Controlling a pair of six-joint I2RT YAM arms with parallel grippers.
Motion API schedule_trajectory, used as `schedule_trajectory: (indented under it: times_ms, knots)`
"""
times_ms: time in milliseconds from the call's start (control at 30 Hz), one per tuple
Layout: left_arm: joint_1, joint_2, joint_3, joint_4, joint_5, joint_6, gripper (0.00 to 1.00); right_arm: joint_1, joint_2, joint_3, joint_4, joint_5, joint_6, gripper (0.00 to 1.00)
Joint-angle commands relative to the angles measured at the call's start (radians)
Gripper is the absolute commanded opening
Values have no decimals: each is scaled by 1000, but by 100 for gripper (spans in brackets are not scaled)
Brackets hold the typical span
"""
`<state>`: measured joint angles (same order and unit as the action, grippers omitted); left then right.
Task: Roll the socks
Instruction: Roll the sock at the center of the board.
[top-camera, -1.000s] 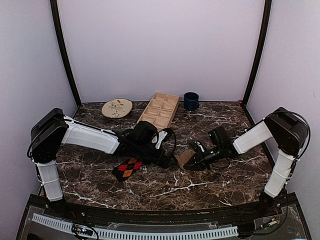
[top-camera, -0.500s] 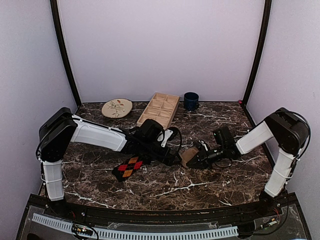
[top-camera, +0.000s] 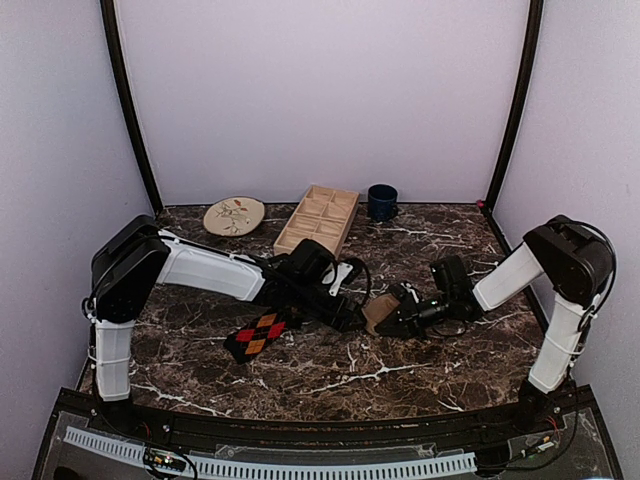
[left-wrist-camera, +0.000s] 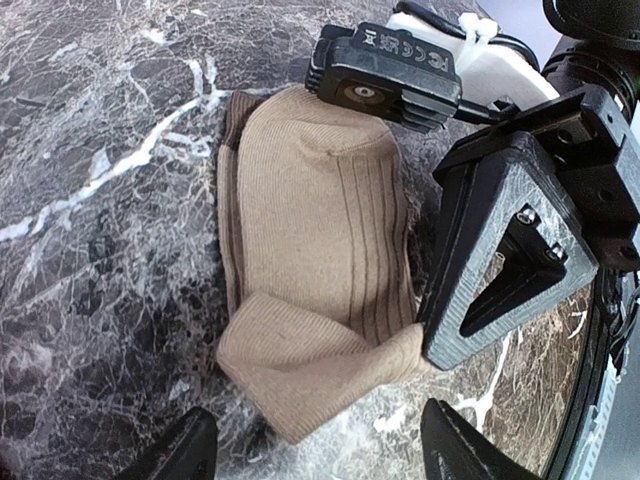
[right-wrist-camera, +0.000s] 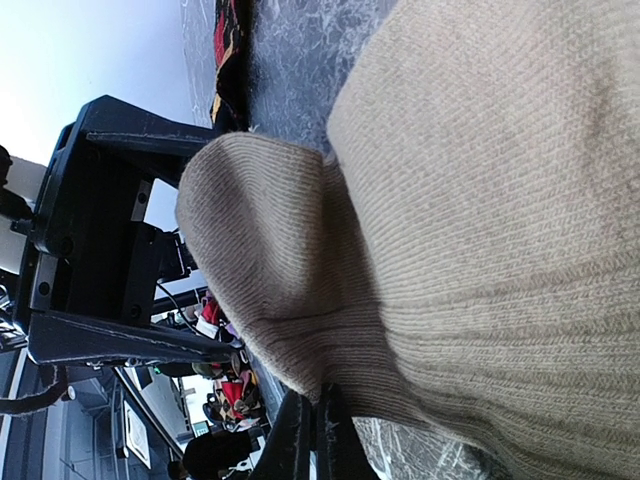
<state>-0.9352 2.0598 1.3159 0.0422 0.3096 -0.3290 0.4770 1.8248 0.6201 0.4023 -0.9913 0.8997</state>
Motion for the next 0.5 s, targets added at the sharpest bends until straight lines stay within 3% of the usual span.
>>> schedule_trajectory:
  times_ms: [0,467]
  knots:
    - [0,15,47,-45,-12,1,73,-12,18,-18,44,-22,11,0]
    - [7,85,132,-126,-48,10,67,-23,20,-33,76,-31,39,0]
